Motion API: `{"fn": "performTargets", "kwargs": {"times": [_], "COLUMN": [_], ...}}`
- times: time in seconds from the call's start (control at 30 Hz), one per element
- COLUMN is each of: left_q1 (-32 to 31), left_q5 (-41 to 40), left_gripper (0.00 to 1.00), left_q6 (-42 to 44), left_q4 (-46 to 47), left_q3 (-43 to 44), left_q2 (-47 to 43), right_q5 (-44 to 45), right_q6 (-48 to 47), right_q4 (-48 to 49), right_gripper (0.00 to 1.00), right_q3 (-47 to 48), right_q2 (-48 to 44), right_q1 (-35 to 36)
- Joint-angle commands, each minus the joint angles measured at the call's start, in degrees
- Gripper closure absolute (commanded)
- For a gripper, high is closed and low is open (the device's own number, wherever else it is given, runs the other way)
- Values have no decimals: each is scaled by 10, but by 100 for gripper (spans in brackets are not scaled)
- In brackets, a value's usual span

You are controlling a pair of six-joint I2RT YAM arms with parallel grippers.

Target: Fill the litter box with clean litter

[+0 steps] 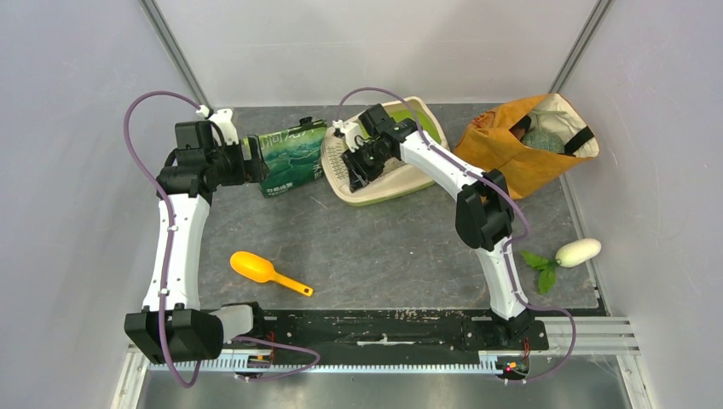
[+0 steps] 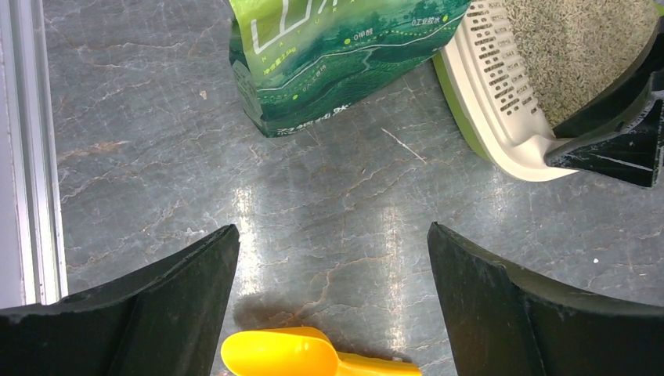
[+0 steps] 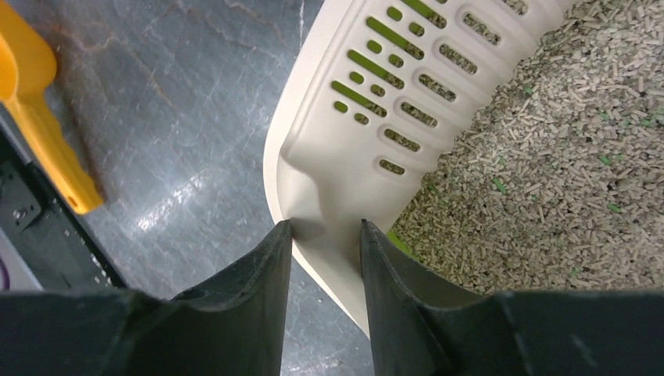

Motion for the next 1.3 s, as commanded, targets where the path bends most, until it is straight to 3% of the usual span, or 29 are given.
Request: {"fn": "performTargets", "kwargs": {"times": [0.0,0.17,0.47,0.63,0.77,0.9,1.03,1.27], "left_q1": [1,1,1,1,1,1,1,1], "left_q5": [22,26,38,64,71,78,84,83], "left_gripper": [4,4,4,4,4,4,4,4], "left_q6": [-4,-1,15,38,51,49,39,34], "left_q4": [7,7,7,7,7,7,7,7], "left_q3": [21,19,16,9,7,9,14,23], "left_q2": [1,3,3,1,3,6,9,8], "right_q5": [-37,-49,5,35,72,38,47,71], "right_q6": [-38,-91,-285,-329,-304,-202,-119,-89], "right_q4": [-112,-154,-266,-324,-323,-277,-210,-192], "right_gripper": [58,59,56,49,42,37,38,43], "right_q3": [-38,-65,-161,-129,-85,-49,-70,-89], "right_q2": [-20,-43,-104,-111,-108,-122,-139,-119], "right_q1": [-23,-42,-76,-98,-98,-76,-32,13]}}
